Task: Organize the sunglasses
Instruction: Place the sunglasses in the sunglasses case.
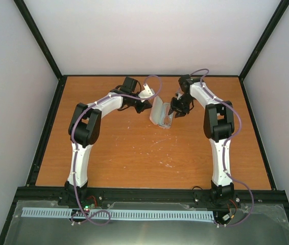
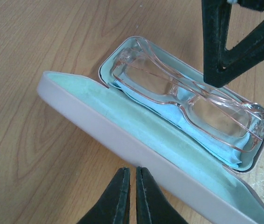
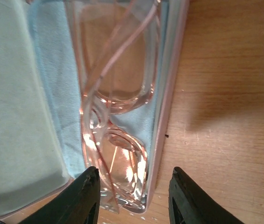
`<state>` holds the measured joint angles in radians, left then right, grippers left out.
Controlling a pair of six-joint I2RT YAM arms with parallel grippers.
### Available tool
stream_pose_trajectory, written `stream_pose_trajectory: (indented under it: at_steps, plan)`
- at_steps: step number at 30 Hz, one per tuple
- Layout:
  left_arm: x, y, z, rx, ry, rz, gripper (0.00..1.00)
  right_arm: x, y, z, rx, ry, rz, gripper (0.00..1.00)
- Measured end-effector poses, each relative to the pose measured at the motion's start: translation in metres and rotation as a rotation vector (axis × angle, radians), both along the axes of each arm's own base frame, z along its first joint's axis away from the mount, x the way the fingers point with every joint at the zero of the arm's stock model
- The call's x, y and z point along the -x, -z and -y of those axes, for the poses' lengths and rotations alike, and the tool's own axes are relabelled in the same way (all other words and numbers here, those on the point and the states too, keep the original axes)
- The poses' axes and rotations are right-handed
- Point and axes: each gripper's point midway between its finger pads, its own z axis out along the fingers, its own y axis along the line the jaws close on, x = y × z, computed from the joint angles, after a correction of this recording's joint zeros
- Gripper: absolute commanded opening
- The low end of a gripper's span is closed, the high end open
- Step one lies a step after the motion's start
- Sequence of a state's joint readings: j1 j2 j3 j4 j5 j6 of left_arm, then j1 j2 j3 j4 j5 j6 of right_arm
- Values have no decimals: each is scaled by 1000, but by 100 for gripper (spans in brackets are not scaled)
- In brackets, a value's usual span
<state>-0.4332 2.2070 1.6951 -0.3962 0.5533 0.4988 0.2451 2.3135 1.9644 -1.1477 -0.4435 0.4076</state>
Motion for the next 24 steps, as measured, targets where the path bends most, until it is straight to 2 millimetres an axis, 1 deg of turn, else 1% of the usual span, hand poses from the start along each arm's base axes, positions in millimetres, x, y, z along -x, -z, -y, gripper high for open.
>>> stream_pose_trajectory:
  at_steps: [5,9,13,17,21,24]
  plan:
    - [0,2,-1,-4,-2,-2,8,10,14,3,8,1,-37,35]
    - [1,3,-1,-6,-2,-5,8,10,15,3,9,3,-37,27]
    - [1,3,-1,-6,-2,-5,8,7,9,3,6,4,-12,26]
    - [1,3,-1,-6,-2,-5,8,4,-5,2,-7,5,29,25]
    - [1,3,-1,-6,-2,-5,8,3,-17,0,-27,8,60,19]
    - [1,3,-1,-6,-2,-5,8,3,-17,-3,-35,4,67,18]
